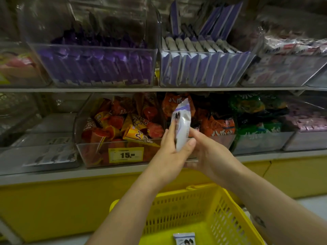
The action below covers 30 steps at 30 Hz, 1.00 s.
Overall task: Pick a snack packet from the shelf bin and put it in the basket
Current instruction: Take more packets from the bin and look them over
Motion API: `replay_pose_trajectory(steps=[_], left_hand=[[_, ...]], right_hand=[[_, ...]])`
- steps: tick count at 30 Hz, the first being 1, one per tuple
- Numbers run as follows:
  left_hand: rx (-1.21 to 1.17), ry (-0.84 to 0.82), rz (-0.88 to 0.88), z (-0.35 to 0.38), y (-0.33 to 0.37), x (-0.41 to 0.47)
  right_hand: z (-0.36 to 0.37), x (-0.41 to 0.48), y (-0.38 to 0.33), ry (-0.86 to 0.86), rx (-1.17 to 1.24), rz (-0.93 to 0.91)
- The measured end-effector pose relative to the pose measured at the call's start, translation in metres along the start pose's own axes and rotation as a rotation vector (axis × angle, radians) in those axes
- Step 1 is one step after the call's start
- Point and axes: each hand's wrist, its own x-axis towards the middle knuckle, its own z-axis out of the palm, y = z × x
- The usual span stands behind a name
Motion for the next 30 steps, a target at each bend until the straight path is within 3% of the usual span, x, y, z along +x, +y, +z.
replay_pose_trajectory(steps=[4, 9, 14, 17, 22, 26, 30], left_hand=[[-0.111, -0.032, 0.025, -0.001, -0.002, -0.002], [-0.301, -0.172, -0.077, -0.008, -0.007, -0.004], [-0.245, 0.01, -0.004, -0.012, -0.013, 0.004], [-0.302, 0.073, -0.011, -0.012, -0.017, 0.006], [-0.45, 0.023, -0.058, -0.013, -0.018, 0.004], [-0.625, -0.029, -0.099, -0.018, -0.02, 0.003], [-0.86, 0.047, -0.123, -0.029, -0.02, 0.008]], right_hand=[[-0.014, -0.002, -0.001, 0.122, -0.163, -0.055], [-0.031, -0.004, -0.004, 0.188, -0.11, -0.087], [-0.03, -0.006, -0.006, 0.268, -0.422, -0.284], [-0.019, -0.008, -0.008, 0.216, -0.569, -0.368], [-0.008, -0.008, -0.02, 0.114, -0.735, -0.385], [-0.015, -0.013, -0.028, 0.085, -0.644, -0.324], [-0.024, -0.024, -0.028, 0.022, -0.527, -0.291]])
